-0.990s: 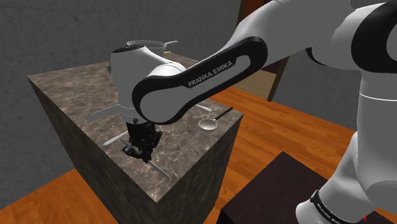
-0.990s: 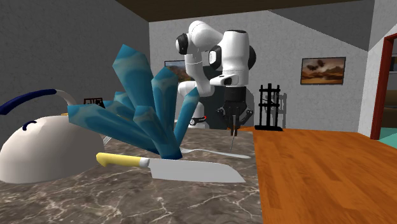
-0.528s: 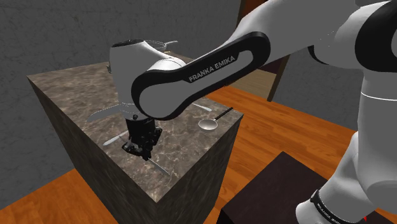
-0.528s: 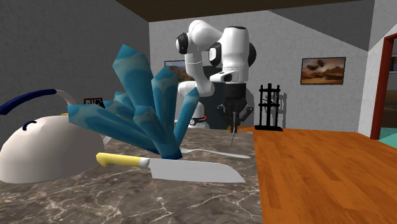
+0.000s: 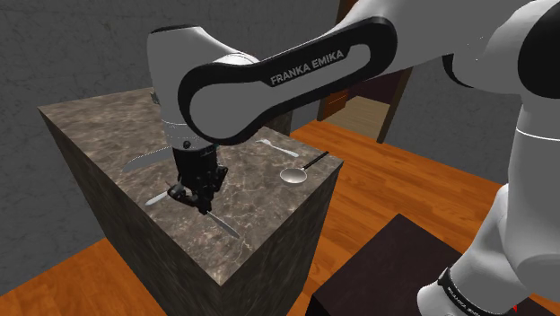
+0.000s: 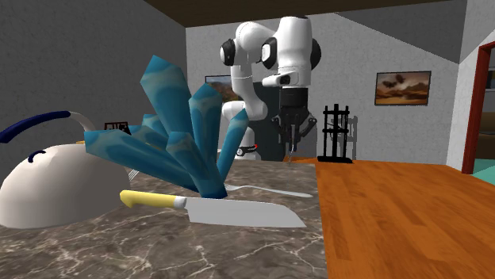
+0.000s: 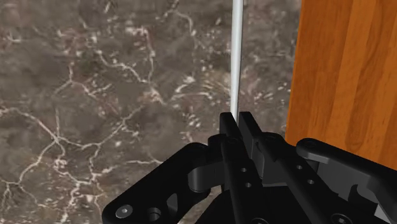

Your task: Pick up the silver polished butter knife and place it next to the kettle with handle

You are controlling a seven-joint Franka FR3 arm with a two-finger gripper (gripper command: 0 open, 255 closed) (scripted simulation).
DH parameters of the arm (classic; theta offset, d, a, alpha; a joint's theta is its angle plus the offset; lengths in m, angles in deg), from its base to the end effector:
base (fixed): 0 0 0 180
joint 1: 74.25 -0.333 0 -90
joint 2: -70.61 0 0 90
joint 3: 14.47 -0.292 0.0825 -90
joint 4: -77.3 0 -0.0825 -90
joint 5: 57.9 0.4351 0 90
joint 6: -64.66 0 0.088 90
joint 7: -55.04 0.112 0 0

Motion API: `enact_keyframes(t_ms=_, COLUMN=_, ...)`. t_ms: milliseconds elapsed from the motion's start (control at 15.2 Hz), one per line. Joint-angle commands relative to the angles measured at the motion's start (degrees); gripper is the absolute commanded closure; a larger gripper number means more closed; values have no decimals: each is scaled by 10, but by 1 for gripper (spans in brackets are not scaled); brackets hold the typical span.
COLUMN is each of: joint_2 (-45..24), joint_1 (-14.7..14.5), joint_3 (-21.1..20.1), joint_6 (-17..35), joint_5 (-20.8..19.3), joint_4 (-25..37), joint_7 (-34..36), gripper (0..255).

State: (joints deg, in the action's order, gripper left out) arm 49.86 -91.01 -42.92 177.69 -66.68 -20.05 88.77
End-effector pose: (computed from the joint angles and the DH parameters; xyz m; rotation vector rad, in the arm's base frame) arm 0.5025 0.4600 0.3516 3.1150 0.3754 -0.0811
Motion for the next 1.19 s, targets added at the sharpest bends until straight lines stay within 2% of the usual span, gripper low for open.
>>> enact_keyframes(t_ms=0, joint_2=5, joint_1=1, joint_3=-1, joint_6=-13, joint_5=3, joint_4=9, joint_7=-3, gripper=255)
enact_keyframes(t_ms=1122, joint_2=26, joint_1=-1, joint_3=-8, joint_6=-136, joint_5=17, joint_4=112, joint_7=-10, gripper=255)
